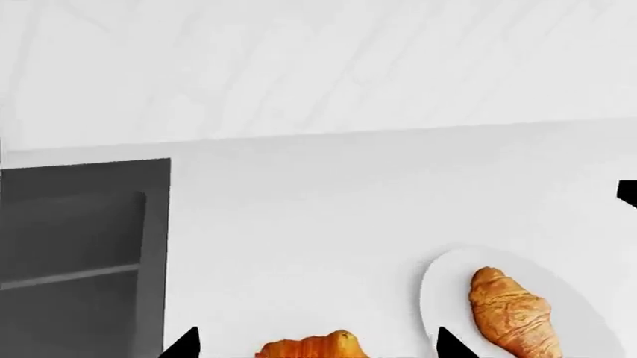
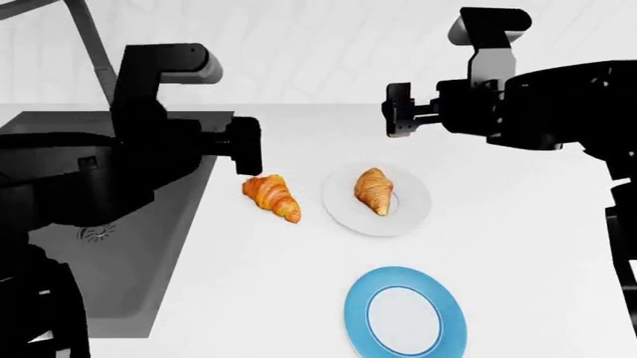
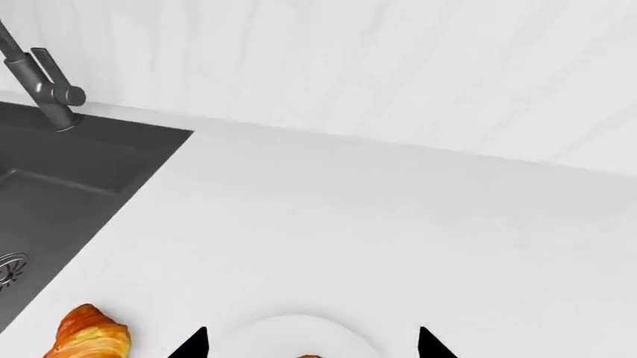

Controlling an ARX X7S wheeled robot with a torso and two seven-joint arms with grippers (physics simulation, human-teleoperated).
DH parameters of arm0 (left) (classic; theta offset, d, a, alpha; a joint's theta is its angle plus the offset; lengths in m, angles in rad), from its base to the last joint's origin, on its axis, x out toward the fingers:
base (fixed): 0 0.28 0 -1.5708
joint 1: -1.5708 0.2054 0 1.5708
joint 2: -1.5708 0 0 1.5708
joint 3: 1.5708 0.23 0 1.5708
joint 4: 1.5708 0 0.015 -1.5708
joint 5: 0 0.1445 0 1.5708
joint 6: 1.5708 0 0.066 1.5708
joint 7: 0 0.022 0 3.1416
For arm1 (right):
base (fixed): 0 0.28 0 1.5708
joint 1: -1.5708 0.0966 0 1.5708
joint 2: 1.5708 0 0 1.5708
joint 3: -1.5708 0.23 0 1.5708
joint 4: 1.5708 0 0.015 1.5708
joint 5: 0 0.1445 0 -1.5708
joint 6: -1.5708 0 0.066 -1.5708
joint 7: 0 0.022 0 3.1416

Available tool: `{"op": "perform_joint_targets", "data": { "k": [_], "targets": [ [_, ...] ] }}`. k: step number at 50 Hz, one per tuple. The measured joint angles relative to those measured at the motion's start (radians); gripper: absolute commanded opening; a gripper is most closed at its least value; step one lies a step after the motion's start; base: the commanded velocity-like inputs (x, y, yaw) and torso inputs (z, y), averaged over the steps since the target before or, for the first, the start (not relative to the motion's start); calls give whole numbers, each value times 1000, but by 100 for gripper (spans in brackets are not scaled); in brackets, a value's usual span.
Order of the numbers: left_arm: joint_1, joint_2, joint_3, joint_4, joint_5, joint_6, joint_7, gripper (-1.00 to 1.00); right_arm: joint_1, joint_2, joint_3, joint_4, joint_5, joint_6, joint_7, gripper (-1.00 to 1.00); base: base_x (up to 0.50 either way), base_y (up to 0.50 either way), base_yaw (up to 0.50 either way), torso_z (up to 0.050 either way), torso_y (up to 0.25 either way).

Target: Place the pastries on the plates.

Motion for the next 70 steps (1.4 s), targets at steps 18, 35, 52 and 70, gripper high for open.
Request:
{"op": "perform_joint_targets", "data": {
  "k": [18,35,52,70],
  "targets": [
    [-75,150,48,-312,-316,25,-458,100,-8,21,3,-35,8,4,20,100,0,0,0,0,0],
    [-60,172,162,-362,-199,160,-447,100,-30,30,-8,-55,7,-1,17,100,0,0,0,0,0],
    [-5,223,190,-394,-116,302,-471,100,-59,40,-15,-62,4,-19,8,100,0,0,0,0,0],
    [67,251,250,-379,-85,342,-516,100,-91,54,-11,-77,10,-38,3,100,0,0,0,0,0]
  ]
}}
